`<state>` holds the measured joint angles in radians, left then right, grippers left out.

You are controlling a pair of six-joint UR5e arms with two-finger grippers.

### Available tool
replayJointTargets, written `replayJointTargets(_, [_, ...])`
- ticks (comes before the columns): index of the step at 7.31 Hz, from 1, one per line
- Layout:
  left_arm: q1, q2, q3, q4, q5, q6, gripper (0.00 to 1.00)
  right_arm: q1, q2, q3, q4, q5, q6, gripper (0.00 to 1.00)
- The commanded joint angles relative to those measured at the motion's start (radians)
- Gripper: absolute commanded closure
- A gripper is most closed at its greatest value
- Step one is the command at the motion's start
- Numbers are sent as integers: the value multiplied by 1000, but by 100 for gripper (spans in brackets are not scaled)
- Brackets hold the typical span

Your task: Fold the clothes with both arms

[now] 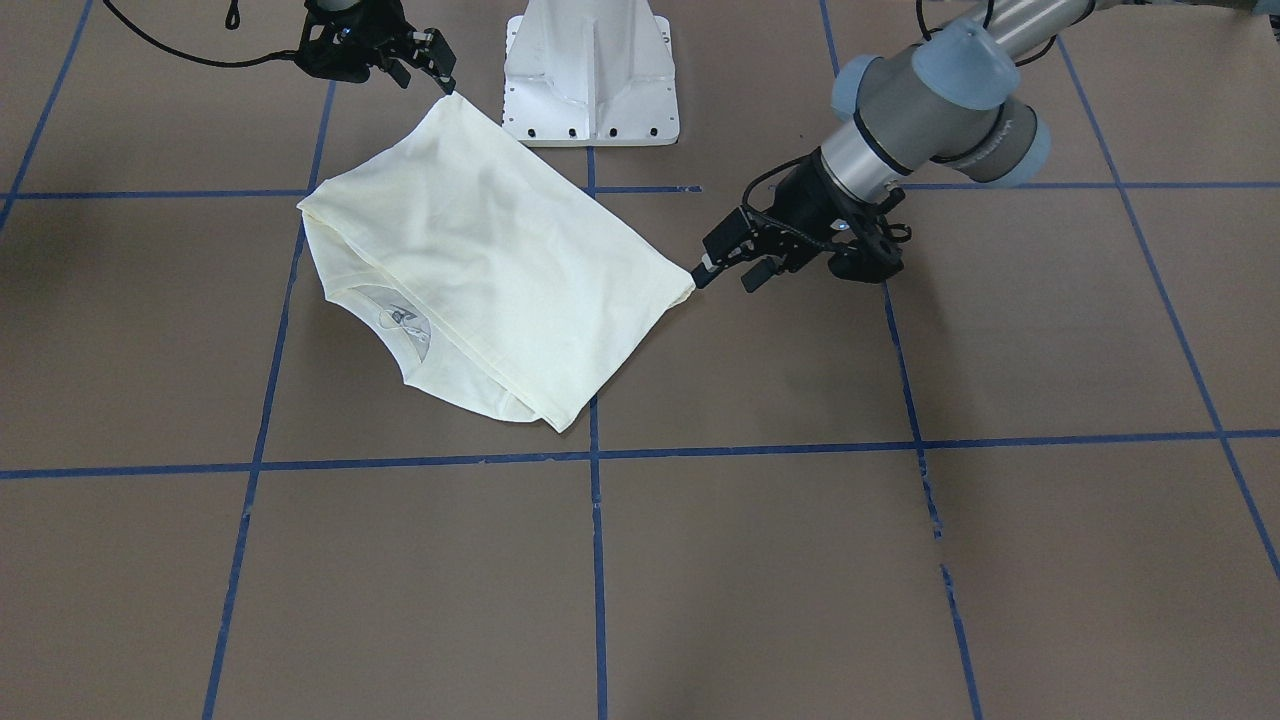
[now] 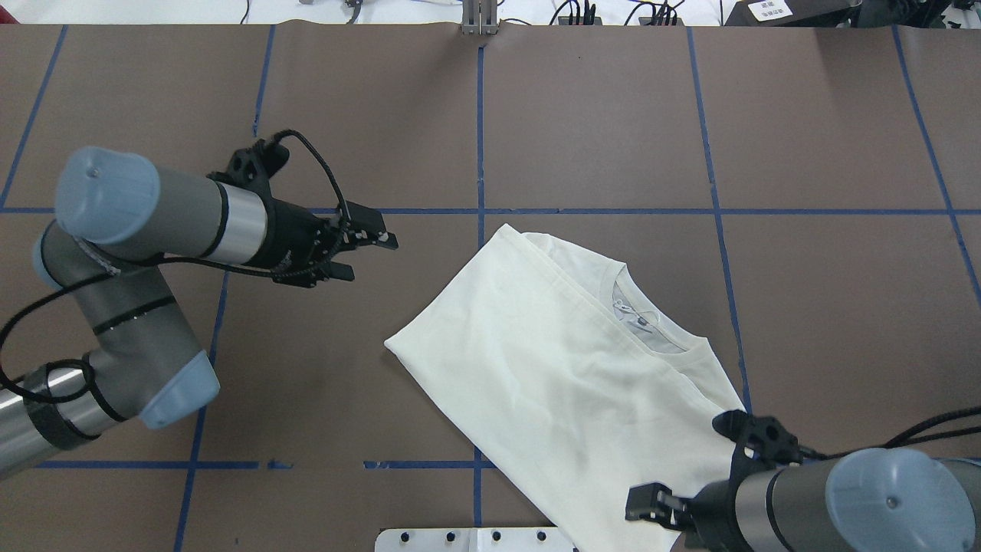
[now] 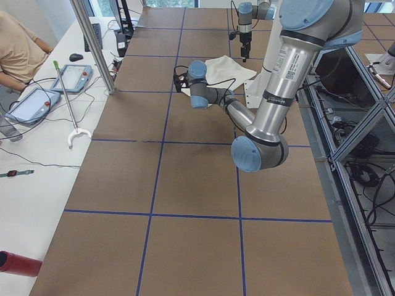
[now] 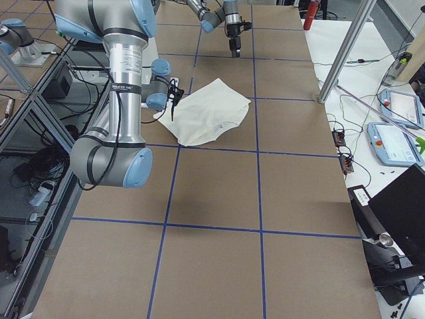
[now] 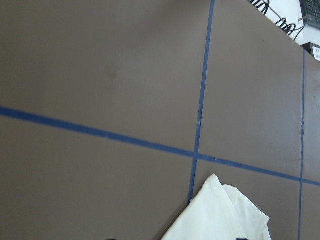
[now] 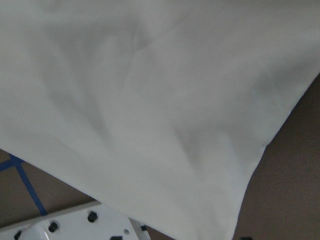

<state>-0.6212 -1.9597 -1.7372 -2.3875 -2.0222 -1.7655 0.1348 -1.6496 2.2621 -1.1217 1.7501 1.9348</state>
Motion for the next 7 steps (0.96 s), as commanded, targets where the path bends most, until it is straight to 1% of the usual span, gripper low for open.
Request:
replayJointTargets(1, [159,-7,8,97,145,-74,14,203,51,-35,0,-11,-11,0])
replayJointTargets(2, [216,-2,19,100,183,-75,15,219,57,-67,0,-14,-13,0])
replayJointTargets(3, [221,1,21,120,186,-75,17,224,74,-69,0,-17,-13,0])
replayJointTargets(4, [228,-8,45,125,187,-75,18,226,83,-87,-3,-14,-13,0])
replayJointTargets(5, [229,-10,59,125,188,-72,24,226,88,-95,-1,-15,-13,0])
replayJointTargets(6, [222,-10,62,125,189,-65,32,226,89,-95,-3,-15,-11,0])
replayJointTargets(7, [219,-11,76,125,212,-62,40,224,90,-96,-3,-15,-11,0])
